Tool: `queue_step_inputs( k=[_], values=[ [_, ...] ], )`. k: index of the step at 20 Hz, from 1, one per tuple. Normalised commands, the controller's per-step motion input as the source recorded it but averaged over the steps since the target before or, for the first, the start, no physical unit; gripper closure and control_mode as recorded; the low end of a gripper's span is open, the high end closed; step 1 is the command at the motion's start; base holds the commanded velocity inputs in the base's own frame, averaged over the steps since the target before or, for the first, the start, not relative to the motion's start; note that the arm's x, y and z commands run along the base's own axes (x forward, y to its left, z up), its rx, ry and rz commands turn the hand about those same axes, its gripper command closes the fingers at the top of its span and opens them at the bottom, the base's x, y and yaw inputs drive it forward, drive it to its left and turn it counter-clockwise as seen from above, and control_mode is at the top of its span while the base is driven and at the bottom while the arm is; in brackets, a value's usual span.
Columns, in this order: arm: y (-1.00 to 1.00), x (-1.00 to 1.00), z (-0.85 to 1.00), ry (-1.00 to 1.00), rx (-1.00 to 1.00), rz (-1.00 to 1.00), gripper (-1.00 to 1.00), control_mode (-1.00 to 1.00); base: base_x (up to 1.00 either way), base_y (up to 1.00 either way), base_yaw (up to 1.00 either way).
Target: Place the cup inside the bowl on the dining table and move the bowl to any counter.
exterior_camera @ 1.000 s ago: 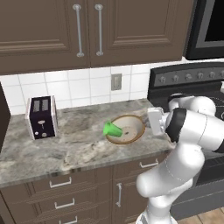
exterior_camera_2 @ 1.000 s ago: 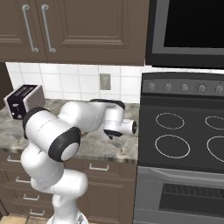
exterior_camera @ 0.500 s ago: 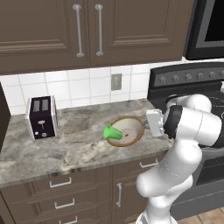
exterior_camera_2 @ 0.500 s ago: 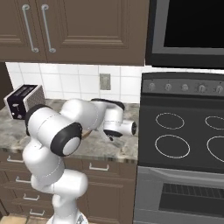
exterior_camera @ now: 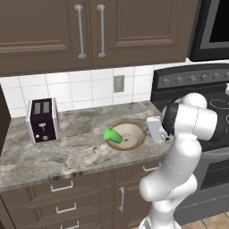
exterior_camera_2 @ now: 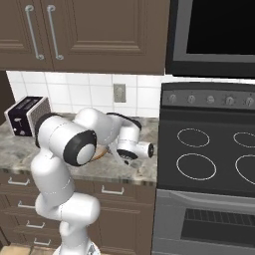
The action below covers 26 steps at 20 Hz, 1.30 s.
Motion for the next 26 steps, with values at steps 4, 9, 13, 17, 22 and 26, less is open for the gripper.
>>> queue_step_inputs(
  k=[4, 9, 13, 17, 22, 26],
  values=[
    [0.0, 0.31, -0.07, 0.0, 0.0, 0.0, 1.0, -1.0, 0.0, 0.0, 0.0],
    [0.0, 0.07, 0.0, 0.0, 0.0, 0.0, 1.0, -1.0, 0.0, 0.0, 0.0],
    [0.0, 0.0, 0.0, 0.0, 0.0, 0.0, 1.0, -1.0, 0.0, 0.0, 0.0],
    [0.0, 0.0, 0.0, 0.0, 0.0, 0.0, 1.0, -1.0, 0.0, 0.0, 0.0],
    [0.0, 0.0, 0.0, 0.0, 0.0, 0.0, -1.0, -1.0, 0.0, 0.0, 0.0],
    [0.0, 0.0, 0.0, 0.0, 0.0, 0.0, -1.0, -1.0, 0.0, 0.0, 0.0]
  ],
)
